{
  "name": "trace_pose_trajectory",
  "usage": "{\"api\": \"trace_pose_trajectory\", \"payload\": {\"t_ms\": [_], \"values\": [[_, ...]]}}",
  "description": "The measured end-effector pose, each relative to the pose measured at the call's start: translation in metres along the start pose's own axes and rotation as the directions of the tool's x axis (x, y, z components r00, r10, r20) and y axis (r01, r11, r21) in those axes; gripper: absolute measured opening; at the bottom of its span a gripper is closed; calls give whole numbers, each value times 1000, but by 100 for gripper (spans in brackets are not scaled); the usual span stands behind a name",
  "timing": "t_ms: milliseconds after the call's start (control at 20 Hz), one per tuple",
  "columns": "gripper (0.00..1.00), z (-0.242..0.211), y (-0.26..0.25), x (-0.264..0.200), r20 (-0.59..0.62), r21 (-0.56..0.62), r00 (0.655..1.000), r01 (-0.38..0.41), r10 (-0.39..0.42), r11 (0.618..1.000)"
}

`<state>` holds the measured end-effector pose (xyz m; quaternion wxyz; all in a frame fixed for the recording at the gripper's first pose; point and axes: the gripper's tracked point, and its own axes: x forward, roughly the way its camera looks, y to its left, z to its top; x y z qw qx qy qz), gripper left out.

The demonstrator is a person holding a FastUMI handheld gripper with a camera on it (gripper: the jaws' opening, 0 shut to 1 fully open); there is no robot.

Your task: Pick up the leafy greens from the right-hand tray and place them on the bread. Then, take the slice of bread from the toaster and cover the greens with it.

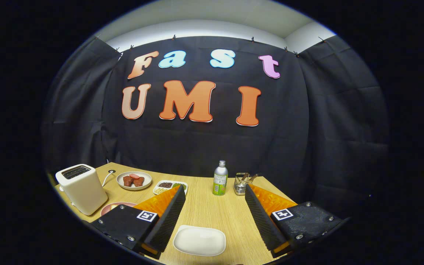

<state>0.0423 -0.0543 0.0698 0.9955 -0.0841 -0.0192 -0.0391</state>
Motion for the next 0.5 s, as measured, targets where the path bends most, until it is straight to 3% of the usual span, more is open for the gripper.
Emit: {"api": "trace_pose_trajectory", "payload": {"t_ms": [500], "values": [[98,-12,-32,-1,22,-20,998,60,-59,998]]}}
